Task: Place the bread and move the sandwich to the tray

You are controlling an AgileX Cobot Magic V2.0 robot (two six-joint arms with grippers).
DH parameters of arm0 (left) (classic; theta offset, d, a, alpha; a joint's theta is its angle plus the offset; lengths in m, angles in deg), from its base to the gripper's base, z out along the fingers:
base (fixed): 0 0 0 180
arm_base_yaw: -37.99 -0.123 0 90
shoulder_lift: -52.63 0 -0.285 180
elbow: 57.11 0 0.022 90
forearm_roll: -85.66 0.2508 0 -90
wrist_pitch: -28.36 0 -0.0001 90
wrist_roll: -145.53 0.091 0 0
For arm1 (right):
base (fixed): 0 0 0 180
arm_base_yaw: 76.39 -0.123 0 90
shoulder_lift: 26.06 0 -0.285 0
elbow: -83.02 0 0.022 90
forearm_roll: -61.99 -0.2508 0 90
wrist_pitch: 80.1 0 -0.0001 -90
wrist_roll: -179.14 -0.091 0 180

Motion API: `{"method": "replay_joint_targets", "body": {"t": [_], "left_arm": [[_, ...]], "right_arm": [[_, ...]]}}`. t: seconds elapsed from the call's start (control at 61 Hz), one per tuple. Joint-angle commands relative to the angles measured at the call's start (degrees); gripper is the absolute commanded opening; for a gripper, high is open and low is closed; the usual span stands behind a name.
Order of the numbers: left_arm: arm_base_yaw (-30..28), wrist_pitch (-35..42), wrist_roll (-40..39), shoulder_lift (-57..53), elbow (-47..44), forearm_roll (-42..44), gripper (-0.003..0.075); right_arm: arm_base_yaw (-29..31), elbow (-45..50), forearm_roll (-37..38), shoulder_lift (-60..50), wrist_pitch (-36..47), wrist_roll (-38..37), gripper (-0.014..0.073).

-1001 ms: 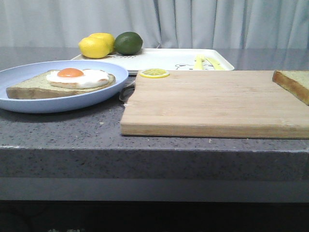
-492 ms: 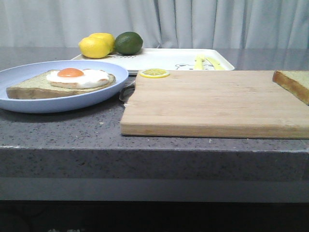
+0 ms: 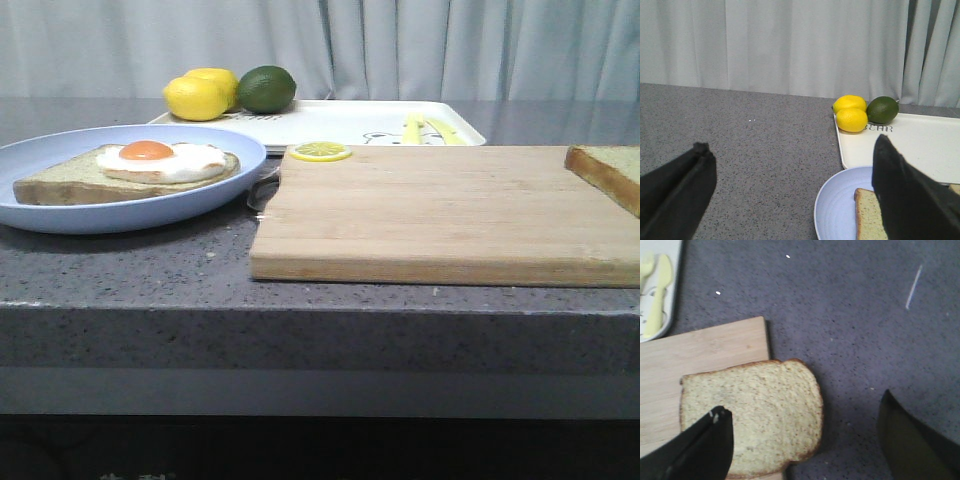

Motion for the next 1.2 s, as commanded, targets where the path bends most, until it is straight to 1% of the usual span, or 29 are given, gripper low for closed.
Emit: {"method": "replay_joint_targets", "body": {"t": [0.0,0.131,0.263,0.312,0.394,0.476,0.591,0.755,0.853,0.984,1.05,1.099,1.116,1.181], "left_arm": [[-0.07,4.52,-0.29,0.39,1.64,-0.02,0.0618],[0.16,4.52,-0.29,0.39,1.64,-0.02,0.0618],[2.46,4.52,-0.29,0.39,1.64,-0.02,0.0618],[3.32,4.52,-0.29,0.39,1.64,-0.02,0.0618],[3.92,4.52,-0.29,0.39,1.64,-0.02,0.0618],[3.92,4.52,-0.29,0.39,1.64,-0.02,0.0618],[3.92,4.52,-0.29,0.39,1.64,-0.02,0.0618],[3.92,4.52,-0.29,0.39,1.64,-0.02,0.0618],[3.92,4.52,-0.29,0.39,1.64,-0.02,0.0618],[3.92,4.52,-0.29,0.39,1.64,-0.02,0.0618],[3.92,4.52,-0.29,0.39,1.64,-0.02,0.0618],[3.92,4.52,-0.29,0.39,1.64,-0.02,0.0618],[3.92,4.52,-0.29,0.39,1.64,-0.02,0.0618],[3.92,4.52,-0.29,0.39,1.64,-0.02,0.0618]], "right_arm": [[2.18,-4.53,0.20,4.40,-0.78,0.05,0.0590],[2.67,-8.19,0.20,11.72,-4.82,0.61,0.0590],[2.67,-11.42,-0.43,17.98,-8.85,1.74,0.0590],[2.67,-12.43,-1.42,20.01,-9.88,3.54,0.0590],[2.95,-13.84,-5.43,22.74,-11.92,8.08,0.0589],[4.19,-14.58,-11.56,24.68,-13.11,12.20,0.0589],[7.45,-14.77,-18.50,26.77,-13.99,17.57,0.0589],[11.55,-14.77,-29.96,30.30,-18.29,26.00,0.0589],[12.12,-14.77,-33.46,32.79,-20.95,28.98,0.0589],[12.12,-14.77,-34.46,34.46,-21.91,29.39,0.0588],[12.12,-14.77,-34.88,34.46,-21.99,29.39,0.0546],[12.12,-14.77,-34.93,34.38,-21.99,29.39,0.0458],[12.12,-14.77,-34.93,34.38,-21.99,29.39,0.0407],[12.12,-14.77,-34.93,34.29,-22.03,29.29,0.0258]]}}
